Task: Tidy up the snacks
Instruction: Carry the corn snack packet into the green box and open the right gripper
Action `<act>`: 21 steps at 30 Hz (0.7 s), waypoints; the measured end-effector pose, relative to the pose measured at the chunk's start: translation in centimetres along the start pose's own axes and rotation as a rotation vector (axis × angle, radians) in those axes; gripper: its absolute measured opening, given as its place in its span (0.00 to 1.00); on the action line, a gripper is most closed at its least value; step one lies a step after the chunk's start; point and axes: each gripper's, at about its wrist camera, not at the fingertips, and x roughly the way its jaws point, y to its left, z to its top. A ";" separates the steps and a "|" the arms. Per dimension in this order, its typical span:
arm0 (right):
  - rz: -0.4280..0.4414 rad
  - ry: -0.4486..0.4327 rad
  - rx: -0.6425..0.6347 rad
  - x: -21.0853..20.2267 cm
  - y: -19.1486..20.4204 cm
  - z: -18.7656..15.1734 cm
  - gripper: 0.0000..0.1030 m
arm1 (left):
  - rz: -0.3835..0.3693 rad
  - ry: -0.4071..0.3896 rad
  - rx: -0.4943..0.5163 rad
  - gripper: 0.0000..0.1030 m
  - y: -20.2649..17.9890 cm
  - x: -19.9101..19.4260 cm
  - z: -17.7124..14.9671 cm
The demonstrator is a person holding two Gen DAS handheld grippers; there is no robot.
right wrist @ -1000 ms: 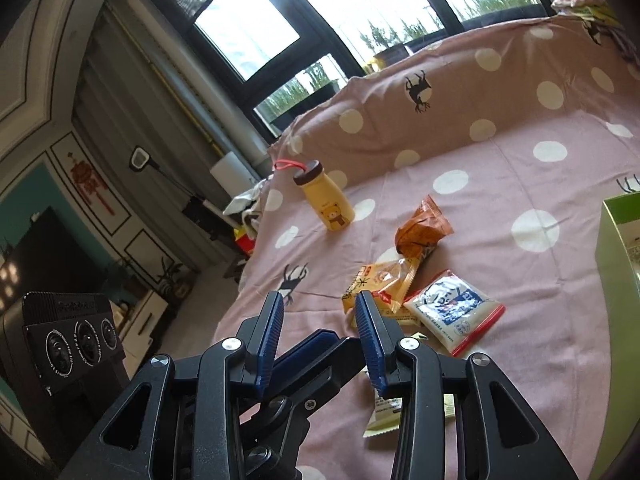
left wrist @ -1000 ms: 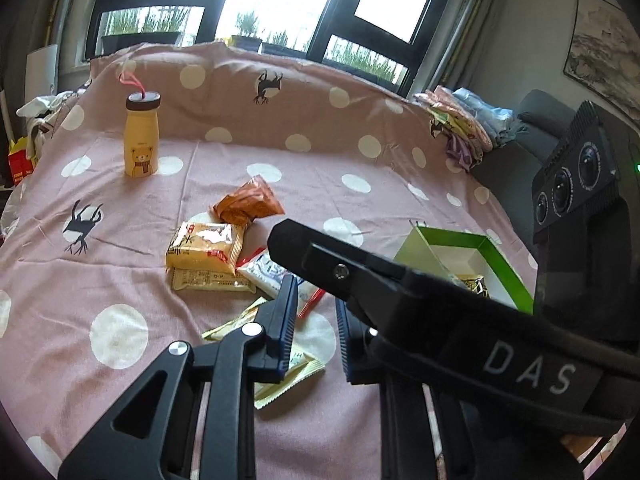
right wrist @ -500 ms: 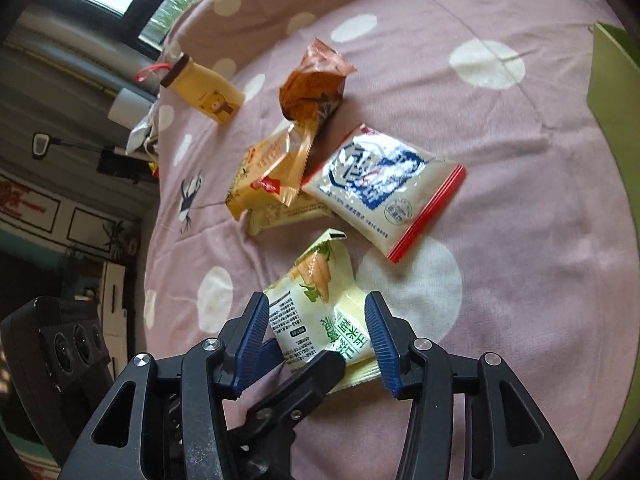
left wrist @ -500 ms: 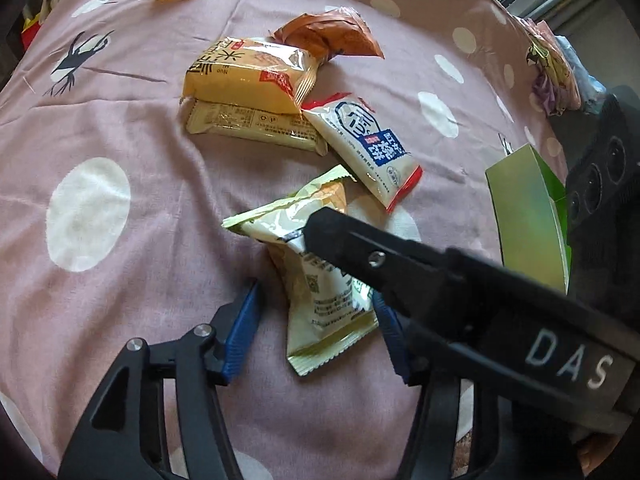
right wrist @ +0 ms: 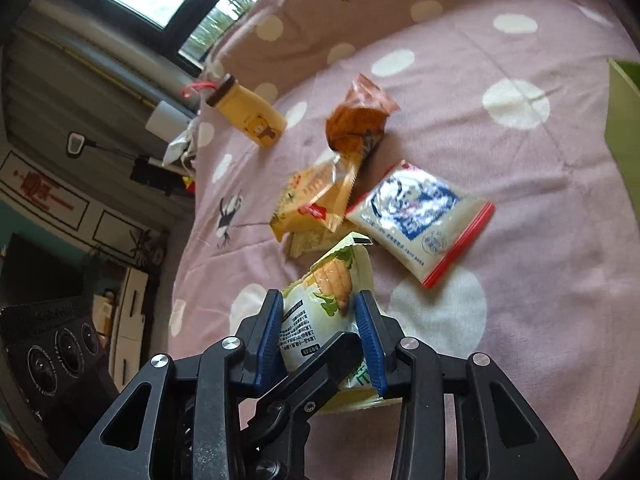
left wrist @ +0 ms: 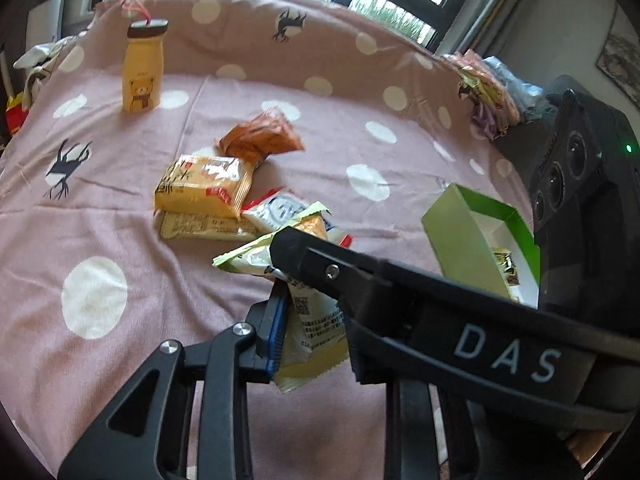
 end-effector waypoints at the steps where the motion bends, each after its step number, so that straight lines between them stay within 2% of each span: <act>1: -0.013 -0.068 -0.038 -2.0 1.0 -0.1 0.40 | -0.017 -0.031 0.013 0.22 -0.4 -0.6 0.1; 2: -0.013 -0.068 -0.038 -2.0 1.0 -0.1 0.40 | -0.032 -0.058 0.020 0.22 -0.8 -1.1 0.2; 4: -0.029 -0.150 -0.087 -4.6 2.1 0.0 0.40 | -0.059 -0.112 0.039 0.22 -1.6 -2.2 0.3; 5: -0.029 -0.150 -0.087 -4.6 2.1 0.0 0.40 | -0.073 -0.132 0.048 0.22 -2.0 -2.6 0.4; 10: -0.056 -0.242 -0.129 -7.9 2.9 0.1 0.40 | -0.123 -0.201 0.097 0.22 -4.5 -3.8 1.3; 13: -0.081 -0.323 -0.143 -10.6 2.8 0.0 0.40 | -0.159 -0.216 0.132 0.22 -6.1 -4.0 1.6; 21: -0.129 -0.419 -0.072 -14.7 0.2 0.2 0.40 | -0.247 -0.185 0.235 0.22 -11.3 -2.3 2.2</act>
